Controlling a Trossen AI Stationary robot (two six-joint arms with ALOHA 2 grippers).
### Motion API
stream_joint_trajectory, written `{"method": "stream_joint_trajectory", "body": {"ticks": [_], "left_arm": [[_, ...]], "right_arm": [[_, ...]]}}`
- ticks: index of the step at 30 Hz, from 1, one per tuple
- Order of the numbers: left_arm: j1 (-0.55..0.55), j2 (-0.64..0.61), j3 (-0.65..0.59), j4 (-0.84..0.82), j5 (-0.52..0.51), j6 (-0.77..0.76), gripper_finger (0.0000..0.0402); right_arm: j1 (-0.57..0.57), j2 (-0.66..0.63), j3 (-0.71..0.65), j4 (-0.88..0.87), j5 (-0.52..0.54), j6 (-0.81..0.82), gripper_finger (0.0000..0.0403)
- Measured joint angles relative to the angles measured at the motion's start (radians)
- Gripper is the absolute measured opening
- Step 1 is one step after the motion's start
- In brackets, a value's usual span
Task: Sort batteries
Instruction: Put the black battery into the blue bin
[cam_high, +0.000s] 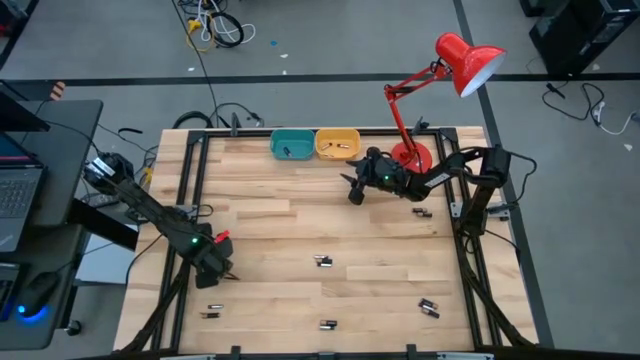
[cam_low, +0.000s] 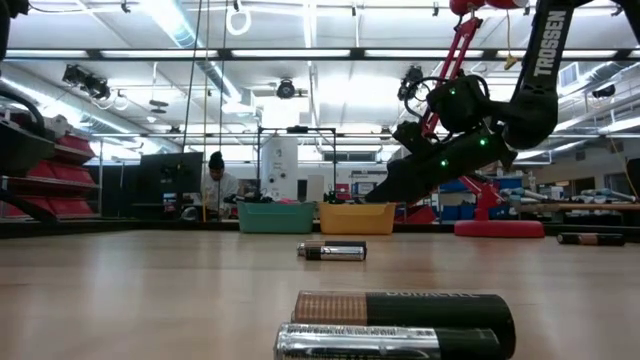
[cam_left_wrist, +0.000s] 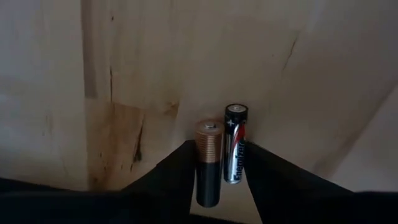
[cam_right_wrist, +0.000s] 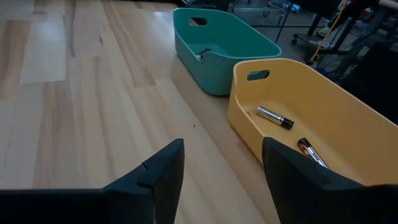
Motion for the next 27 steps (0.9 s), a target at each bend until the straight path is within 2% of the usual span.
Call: {"method": "stream_joint_trajectory", "body": {"ticks": [8,17,27], "left_arm": [[0.03,0.004,0.022,0.012,-0.028,-0.009,0.0128],[0.117,0.004,0.081,0.162,-0.205,0.038,0.0118],[0.243,0.003,0.079,0.205,-0.2,0.073,0.0078]], "right_arm": [[0.0,0.0,0.0,0.0,0.0,0.0,0.0197],[0.0,0.0,0.0,0.0,0.0,-0.007,0.0194],[-0.001,0.0,0.0,-0.001,0.0,-0.028,0.0191]]}}
